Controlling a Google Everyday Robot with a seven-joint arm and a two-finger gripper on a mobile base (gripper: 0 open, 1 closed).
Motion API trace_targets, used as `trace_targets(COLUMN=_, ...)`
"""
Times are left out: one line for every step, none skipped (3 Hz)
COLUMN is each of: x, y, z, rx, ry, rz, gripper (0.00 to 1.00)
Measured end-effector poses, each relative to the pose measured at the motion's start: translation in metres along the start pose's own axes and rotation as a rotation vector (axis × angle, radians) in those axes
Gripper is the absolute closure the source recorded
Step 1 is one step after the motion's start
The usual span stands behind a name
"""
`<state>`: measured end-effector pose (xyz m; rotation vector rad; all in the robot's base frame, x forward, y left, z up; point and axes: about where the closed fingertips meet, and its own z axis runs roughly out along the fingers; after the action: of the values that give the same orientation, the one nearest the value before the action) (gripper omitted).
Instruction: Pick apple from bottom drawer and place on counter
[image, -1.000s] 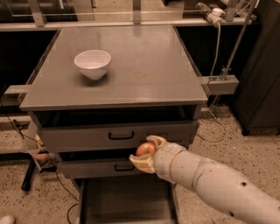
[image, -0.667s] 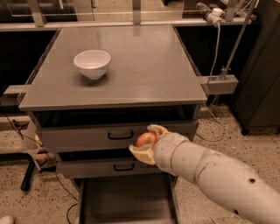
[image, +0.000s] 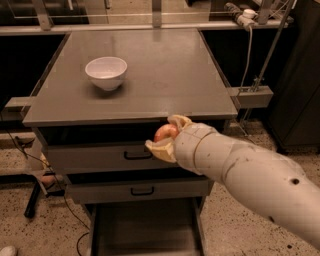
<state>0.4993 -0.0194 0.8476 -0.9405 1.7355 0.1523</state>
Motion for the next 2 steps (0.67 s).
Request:
trace_targets(x=-0.016, y=-0.024, z=0.002, rx=0.026, ry=0.000, rz=-0.016, gripper=1.00)
trace_targets(x=-0.028, y=-0.049, z=0.005, rx=0.047, ry=0.007, rz=-0.026, gripper=1.00)
